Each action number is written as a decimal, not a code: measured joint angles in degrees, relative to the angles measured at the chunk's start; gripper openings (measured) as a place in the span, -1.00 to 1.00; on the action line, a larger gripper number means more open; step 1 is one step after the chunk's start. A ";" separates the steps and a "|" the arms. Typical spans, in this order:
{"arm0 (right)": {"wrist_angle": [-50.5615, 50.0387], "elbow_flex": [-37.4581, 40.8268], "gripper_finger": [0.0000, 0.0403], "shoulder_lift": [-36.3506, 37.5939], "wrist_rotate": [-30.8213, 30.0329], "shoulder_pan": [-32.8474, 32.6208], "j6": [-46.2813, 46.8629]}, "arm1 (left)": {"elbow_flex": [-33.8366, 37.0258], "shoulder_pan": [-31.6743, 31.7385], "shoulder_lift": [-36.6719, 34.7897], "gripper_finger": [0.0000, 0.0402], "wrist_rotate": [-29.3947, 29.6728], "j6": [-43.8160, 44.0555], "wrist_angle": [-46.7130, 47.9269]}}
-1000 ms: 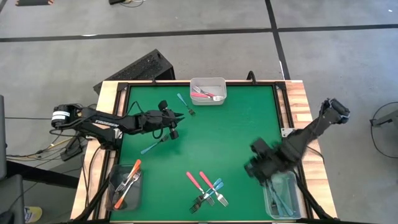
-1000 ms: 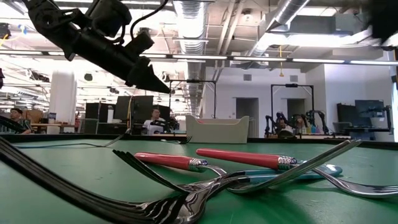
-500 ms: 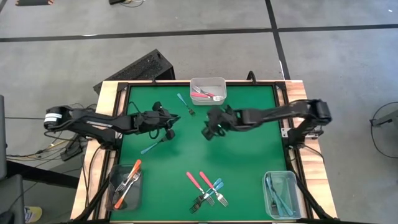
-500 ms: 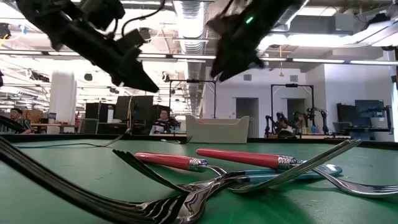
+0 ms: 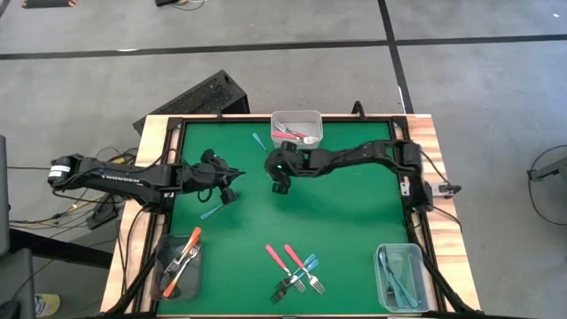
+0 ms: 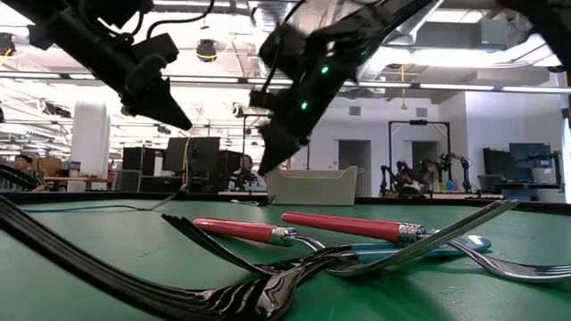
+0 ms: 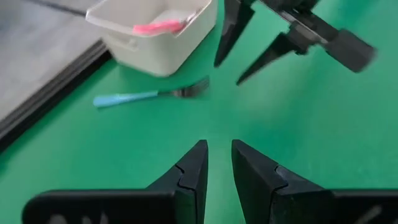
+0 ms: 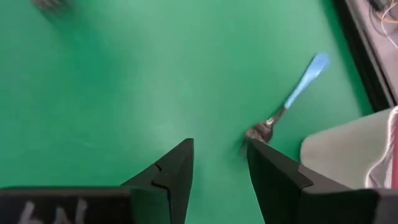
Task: Sort silverware by color (type)
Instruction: Put the blue fork into the transparent bin
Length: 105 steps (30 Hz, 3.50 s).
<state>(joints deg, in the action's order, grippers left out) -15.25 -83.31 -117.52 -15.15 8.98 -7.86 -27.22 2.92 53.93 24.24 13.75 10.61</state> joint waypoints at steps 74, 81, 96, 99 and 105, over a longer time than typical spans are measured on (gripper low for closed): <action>-35.10 -12.52 -0.56 10.10 18.55 -12.15 10.07 | -4.67 -11.24 24.34 -0.98 -7.72 -16.85 -25.17; -31.36 -6.37 -0.35 17.66 12.34 -12.85 15.44 | -4.35 -9.35 22.23 -1.00 -3.13 -11.99 -25.14; 63.82 39.80 -0.32 26.37 12.19 -11.15 29.44 | 4.08 -5.02 22.28 -1.00 -18.81 -5.77 -60.73; 72.20 39.19 -0.32 22.49 12.19 -11.19 28.65 | 4.17 -5.02 22.30 -1.00 -19.07 -5.63 -61.64; 73.93 34.01 -0.32 16.67 12.19 -11.04 25.30 | 4.09 -4.96 22.30 -1.00 -19.07 -5.71 -62.37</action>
<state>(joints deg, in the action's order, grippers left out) 58.68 -49.30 -100.86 -2.96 -2.07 17.44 -23.14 -2.04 76.23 5.17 8.04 -51.77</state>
